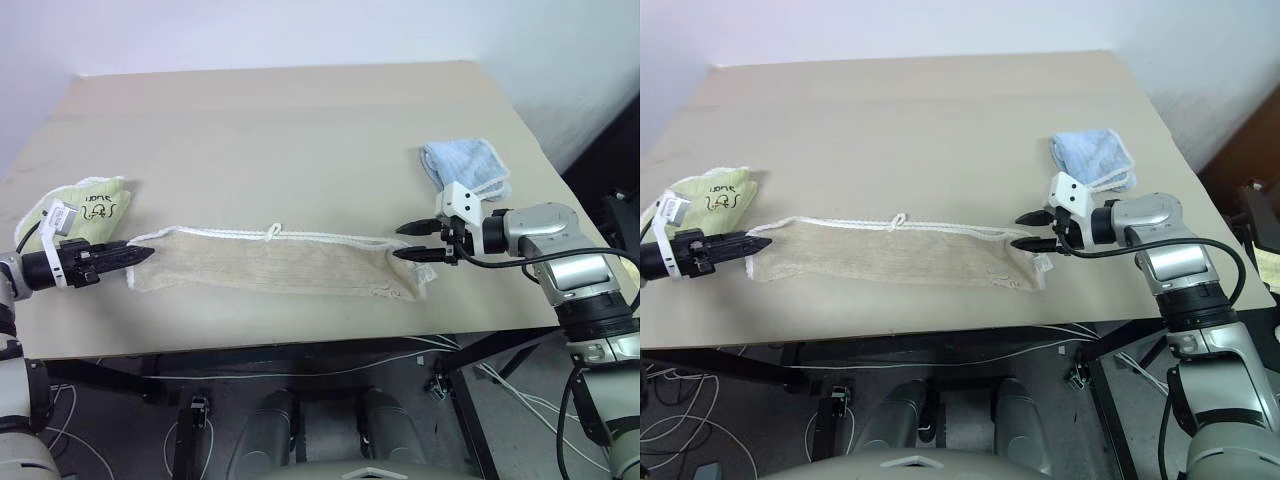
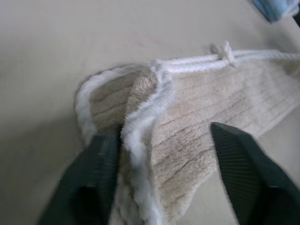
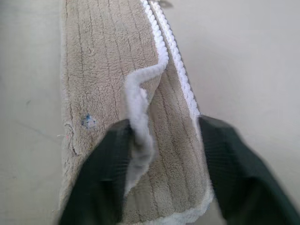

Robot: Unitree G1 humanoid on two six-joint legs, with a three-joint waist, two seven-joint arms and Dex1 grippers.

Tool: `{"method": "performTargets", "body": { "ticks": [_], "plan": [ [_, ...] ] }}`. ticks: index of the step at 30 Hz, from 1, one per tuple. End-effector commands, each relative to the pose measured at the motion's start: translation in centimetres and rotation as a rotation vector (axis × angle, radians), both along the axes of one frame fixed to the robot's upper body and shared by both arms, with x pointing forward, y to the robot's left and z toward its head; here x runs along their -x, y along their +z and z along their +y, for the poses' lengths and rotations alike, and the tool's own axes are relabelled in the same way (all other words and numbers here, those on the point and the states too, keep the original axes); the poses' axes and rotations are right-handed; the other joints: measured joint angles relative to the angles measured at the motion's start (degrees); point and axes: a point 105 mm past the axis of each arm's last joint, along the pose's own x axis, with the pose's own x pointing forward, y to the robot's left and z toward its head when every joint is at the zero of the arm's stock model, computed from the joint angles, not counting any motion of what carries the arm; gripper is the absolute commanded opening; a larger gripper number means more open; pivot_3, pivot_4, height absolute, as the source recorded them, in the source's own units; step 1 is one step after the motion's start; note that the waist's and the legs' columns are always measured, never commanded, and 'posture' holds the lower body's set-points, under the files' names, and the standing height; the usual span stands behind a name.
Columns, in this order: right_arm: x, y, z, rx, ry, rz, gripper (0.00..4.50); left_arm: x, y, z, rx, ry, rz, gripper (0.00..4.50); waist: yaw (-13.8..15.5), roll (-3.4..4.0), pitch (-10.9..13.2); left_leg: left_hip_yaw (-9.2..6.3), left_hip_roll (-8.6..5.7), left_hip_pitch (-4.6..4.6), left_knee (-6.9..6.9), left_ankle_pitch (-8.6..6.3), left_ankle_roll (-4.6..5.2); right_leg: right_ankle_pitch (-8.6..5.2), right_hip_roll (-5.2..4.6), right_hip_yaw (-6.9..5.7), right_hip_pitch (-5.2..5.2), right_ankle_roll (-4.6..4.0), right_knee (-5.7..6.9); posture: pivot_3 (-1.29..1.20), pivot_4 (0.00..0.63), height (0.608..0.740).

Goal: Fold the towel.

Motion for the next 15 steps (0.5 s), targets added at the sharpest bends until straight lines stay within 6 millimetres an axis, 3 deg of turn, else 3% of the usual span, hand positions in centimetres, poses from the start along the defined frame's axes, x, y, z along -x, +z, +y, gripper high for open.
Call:
{"method": "performTargets", "body": {
  "ticks": [1, 3, 6, 10, 15],
  "plan": [
    [-0.9, 2.6, -0.6, -0.037, -0.048, -0.106, 3.75, 0.9, 1.2, 1.2, -0.005, 0.027, -0.041, 4.44, -0.2, 0.0, 0.0, 0.0, 0.0, 0.0, 0.02, 0.0, 0.0, 0.0, -0.01, 0.0, 0.01, 0.0, 0.01, 0.0, 0.15, 0.74],
    [-1.1, 3.4, -1.0, -0.068, -0.086, -0.124, 4.41, 1.2, 1.2, 1.2, -0.005, 0.024, -0.053, 4.5, -0.2, 0.01, 0.0, 0.03, 0.0, 0.02, 0.03, 0.0, 0.0, 0.0, -0.02, 0.05, 0.01, -0.01, 0.03, 0.0, 0.15, 0.74],
    [-1.8, 4.8, -2.2, -0.137, -0.198, -0.133, 4.41, 1.1, 1.6, 1.2, -0.018, 0.044, -0.12, 4.5, 0.0, 0.01, 0.0, -0.03, 0.02, 0.02, 0.01, -0.01, -0.01, 0.0, -0.1, 0.05, -0.01, -0.02, 0.04, 0.0, 0.15, 0.74],
    [-1.8, 5.3, -3.3, -0.183, -0.292, -0.093, 4.41, 1.5, 2.2, 0.0, -0.018, 0.005, -0.177, 4.5, 0.2, 0.0, 0.0, -0.06, 0.03, 0.02, -0.01, -0.02, -0.03, 0.0, -0.23, 0.05, 0.0, -0.05, 0.01, 0.0, 0.15, 0.74],
    [0.2, 5.2, -4.7, -0.337, -0.401, 0.208, 4.41, 2.5, 4.1, -3.8, 0.063, -0.118, -0.249, 4.5, 0.3, 0.01, 0.0, -0.06, 0.01, -0.05, -0.09, -0.03, -0.03, -0.1, -0.37, 0.12, -0.02, -0.23, -0.11, 0.0, 0.15, 0.74]
  ]
}}
